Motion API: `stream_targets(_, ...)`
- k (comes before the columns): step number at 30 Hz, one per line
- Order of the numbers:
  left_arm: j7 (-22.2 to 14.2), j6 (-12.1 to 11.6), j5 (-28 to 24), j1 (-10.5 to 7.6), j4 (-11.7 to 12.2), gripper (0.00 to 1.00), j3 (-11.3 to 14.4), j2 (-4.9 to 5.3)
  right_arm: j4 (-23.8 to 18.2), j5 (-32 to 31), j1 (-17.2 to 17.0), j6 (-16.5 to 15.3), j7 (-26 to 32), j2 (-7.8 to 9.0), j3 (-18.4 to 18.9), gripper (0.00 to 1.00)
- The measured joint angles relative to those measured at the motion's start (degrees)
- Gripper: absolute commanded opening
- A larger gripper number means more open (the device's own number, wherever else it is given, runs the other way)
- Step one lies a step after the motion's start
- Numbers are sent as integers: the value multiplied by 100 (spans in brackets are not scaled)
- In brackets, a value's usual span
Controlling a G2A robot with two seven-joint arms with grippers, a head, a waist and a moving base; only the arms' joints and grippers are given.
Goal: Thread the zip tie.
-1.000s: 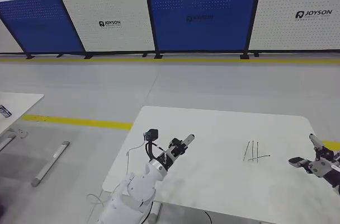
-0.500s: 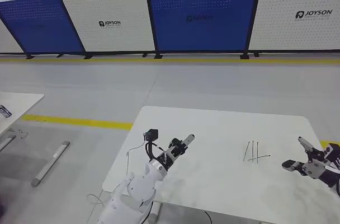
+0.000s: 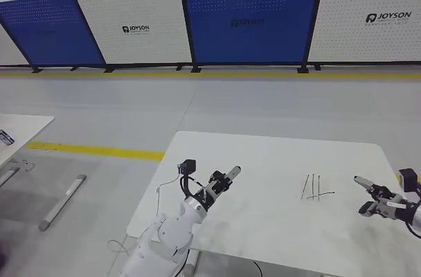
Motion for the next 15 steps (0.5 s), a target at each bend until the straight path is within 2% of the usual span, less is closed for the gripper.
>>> stream_targets(11, 0, 0, 0, 0, 0, 100, 0, 0, -24, 23, -13, -13, -54, 0, -20, 100)
stream_targets(13, 0, 0, 0, 0, 0, 100, 0, 0, 7, -68, 38, -348, 276, 35, -183, 100)
stream_targets(15, 0, 0, 0, 0, 0, 100, 0, 0, 354, -31, 254, -793, 807, 81, -256, 100)
